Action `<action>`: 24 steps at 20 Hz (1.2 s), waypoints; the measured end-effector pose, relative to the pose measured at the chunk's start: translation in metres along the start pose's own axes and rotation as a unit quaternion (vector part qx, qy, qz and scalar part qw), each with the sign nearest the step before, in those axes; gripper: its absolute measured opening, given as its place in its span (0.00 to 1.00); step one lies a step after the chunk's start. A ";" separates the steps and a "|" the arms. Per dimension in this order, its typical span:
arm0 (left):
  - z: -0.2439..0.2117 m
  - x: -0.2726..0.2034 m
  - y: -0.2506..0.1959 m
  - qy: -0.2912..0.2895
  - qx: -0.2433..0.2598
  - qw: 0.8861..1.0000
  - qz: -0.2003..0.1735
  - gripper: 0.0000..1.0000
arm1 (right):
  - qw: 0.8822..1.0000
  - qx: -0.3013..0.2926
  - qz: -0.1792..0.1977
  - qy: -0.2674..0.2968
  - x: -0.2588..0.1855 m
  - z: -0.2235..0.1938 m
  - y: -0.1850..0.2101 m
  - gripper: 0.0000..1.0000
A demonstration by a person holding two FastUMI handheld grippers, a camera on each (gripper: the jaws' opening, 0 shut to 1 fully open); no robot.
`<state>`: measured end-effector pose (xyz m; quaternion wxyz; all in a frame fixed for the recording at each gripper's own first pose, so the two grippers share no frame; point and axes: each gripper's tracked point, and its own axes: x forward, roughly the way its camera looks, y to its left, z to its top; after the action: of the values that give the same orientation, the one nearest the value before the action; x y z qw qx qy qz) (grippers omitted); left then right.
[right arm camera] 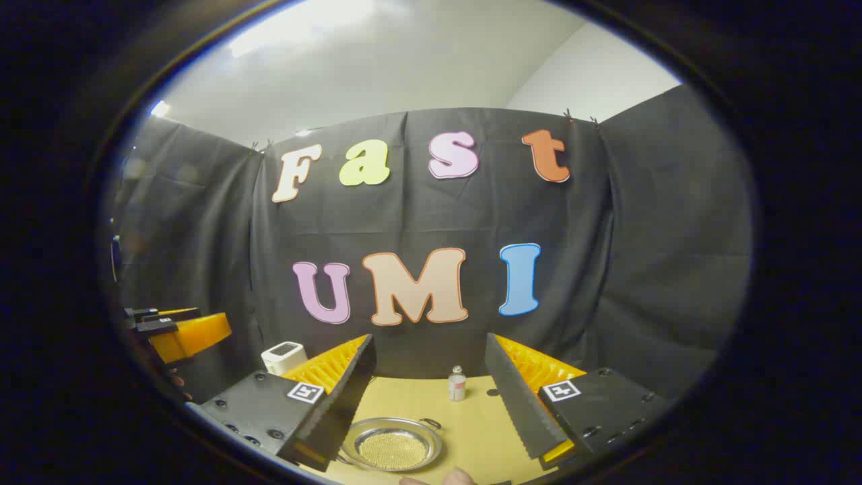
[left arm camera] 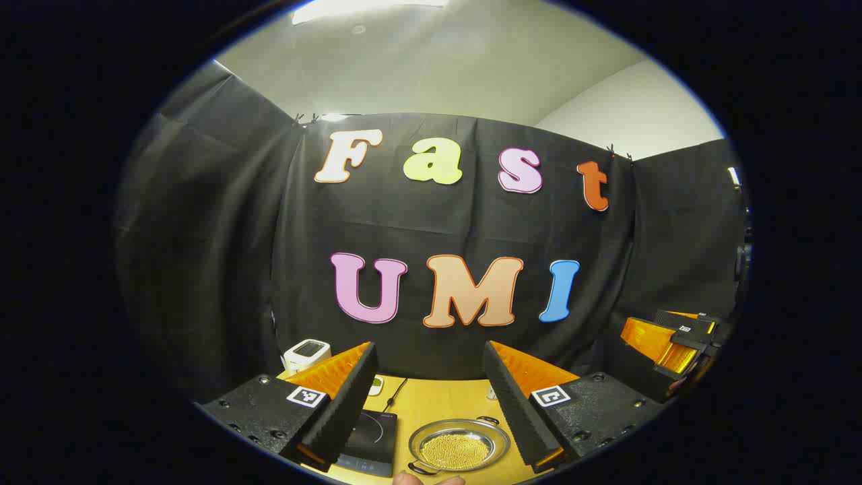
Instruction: First push the handle of the pot to place it horizontally, then grasp the pot with both hands and set it on the induction cooktop.
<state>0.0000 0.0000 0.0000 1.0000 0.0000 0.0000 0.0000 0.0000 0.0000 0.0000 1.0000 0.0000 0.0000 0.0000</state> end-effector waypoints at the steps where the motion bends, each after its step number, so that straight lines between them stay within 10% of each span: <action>1: 0.002 0.000 0.000 -0.002 0.004 1.000 0.001 0.95 | 1.000 0.001 0.002 -0.001 0.000 0.004 -0.001 0.99; 24: 0.014 0.001 0.008 -0.011 0.019 1.000 -0.002 0.95 | 1.000 0.008 0.013 0.002 0.007 0.008 0.016 0.96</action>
<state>0.0007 0.0083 0.0136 0.9998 0.0189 -0.0112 -0.0017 0.0074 0.0160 0.0078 0.9999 0.0078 0.0020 0.0134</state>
